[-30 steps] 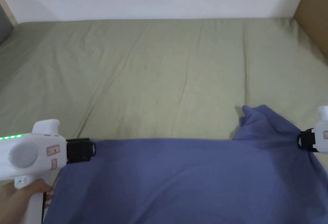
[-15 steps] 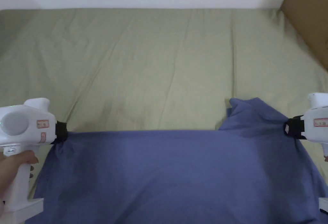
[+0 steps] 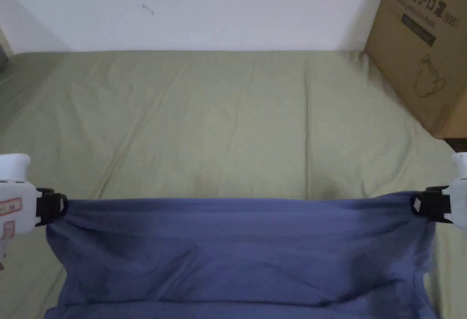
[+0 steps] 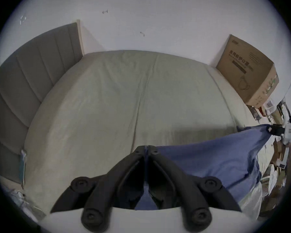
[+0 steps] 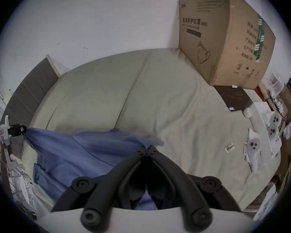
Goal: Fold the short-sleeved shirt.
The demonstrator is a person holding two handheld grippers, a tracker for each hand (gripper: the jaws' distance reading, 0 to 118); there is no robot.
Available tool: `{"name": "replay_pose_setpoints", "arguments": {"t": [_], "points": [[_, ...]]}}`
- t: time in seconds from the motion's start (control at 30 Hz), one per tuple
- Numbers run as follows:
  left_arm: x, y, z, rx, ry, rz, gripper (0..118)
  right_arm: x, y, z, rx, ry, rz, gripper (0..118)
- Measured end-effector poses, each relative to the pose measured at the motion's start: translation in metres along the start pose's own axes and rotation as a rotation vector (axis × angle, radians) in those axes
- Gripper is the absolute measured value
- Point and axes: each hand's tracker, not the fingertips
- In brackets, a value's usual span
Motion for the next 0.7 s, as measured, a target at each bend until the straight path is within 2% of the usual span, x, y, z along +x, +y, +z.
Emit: {"name": "replay_pose_setpoints", "arguments": {"t": [0.17, 0.27, 0.33, 0.57, 0.6, 0.63, 0.67, 0.7], "points": [[-0.007, -0.065, 0.029, -0.066, 0.005, -0.002, 1, 0.007, -0.079, 0.032, -0.077, 0.015, -0.021, 0], [-0.010, -0.103, 0.030, -0.130, 0.023, -0.004, 1, 0.011, -0.126, 0.027, -0.151, 0.004, -0.027, 0], [-0.011, -0.124, 0.024, -0.176, 0.029, -0.006, 1, 0.013, -0.150, 0.020, -0.205, 0.007, -0.064, 0], [-0.006, -0.159, 0.013, -0.236, 0.052, -0.025, 4, 0.015, -0.174, 0.007, -0.196, -0.008, -0.081, 0], [-0.005, -0.157, 0.014, -0.233, 0.064, -0.024, 9, 0.014, -0.172, 0.009, -0.188, -0.012, -0.073, 0], [-0.005, -0.155, 0.016, -0.224, 0.075, -0.028, 21, 0.012, -0.169, 0.008, -0.178, -0.018, -0.060, 0], [-0.005, -0.152, 0.017, -0.217, 0.082, -0.032, 50, 0.010, -0.165, 0.010, -0.170, -0.033, -0.039, 13], [-0.003, -0.149, 0.020, -0.216, 0.082, -0.032, 80, 0.008, -0.161, 0.012, -0.172, -0.055, -0.017, 38]]}}
